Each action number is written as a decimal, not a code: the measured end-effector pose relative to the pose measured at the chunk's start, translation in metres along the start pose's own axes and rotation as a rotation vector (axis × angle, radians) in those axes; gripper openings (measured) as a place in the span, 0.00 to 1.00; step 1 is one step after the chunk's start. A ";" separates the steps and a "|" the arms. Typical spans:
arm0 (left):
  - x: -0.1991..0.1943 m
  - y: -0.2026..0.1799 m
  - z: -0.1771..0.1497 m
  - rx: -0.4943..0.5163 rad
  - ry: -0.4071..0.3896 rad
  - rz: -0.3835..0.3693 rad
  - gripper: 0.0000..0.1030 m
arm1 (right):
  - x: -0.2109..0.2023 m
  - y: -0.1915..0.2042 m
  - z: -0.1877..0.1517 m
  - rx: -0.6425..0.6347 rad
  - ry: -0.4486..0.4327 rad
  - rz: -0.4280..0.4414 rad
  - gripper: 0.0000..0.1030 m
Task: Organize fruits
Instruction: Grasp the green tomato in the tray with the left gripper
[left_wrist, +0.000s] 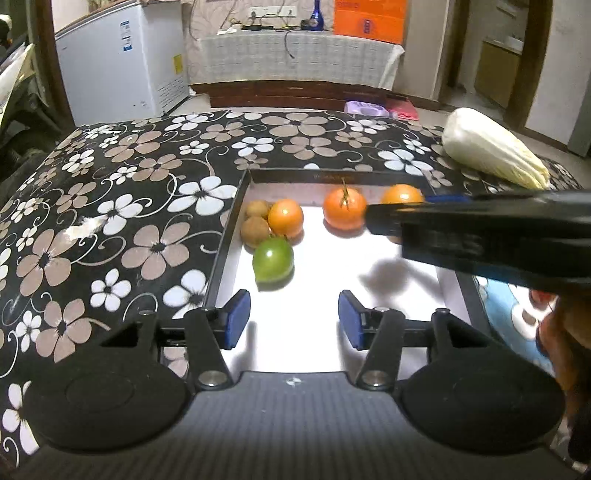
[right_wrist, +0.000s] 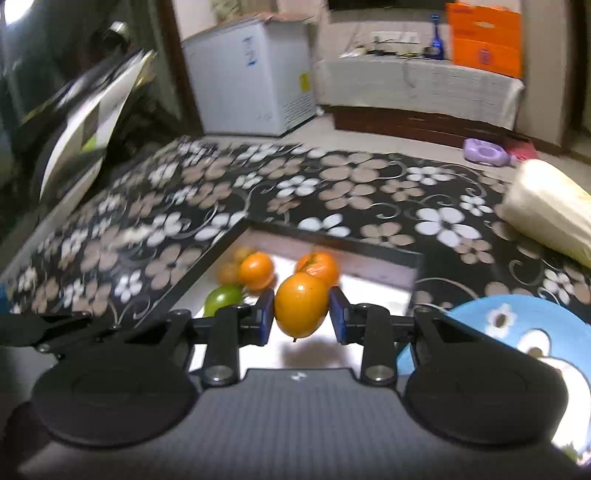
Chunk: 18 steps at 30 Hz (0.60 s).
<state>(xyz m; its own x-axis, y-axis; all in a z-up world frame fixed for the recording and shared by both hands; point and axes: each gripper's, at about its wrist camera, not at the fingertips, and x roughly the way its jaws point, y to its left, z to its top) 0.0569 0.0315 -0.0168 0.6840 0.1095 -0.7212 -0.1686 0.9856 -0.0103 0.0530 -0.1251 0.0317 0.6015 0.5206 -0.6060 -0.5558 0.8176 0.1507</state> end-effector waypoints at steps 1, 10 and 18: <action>0.002 -0.001 0.002 -0.005 0.004 0.004 0.58 | -0.003 -0.004 0.000 0.016 -0.009 -0.001 0.34; 0.031 -0.002 0.012 -0.019 0.062 0.049 0.59 | -0.015 -0.011 -0.003 0.024 -0.016 0.010 0.34; 0.043 -0.002 0.021 0.023 0.046 0.024 0.60 | -0.021 -0.018 -0.005 0.030 -0.020 0.006 0.34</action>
<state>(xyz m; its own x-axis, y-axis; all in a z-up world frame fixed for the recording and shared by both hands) 0.1014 0.0371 -0.0327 0.6461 0.1280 -0.7524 -0.1680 0.9855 0.0234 0.0471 -0.1516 0.0379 0.6095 0.5300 -0.5896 -0.5421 0.8213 0.1778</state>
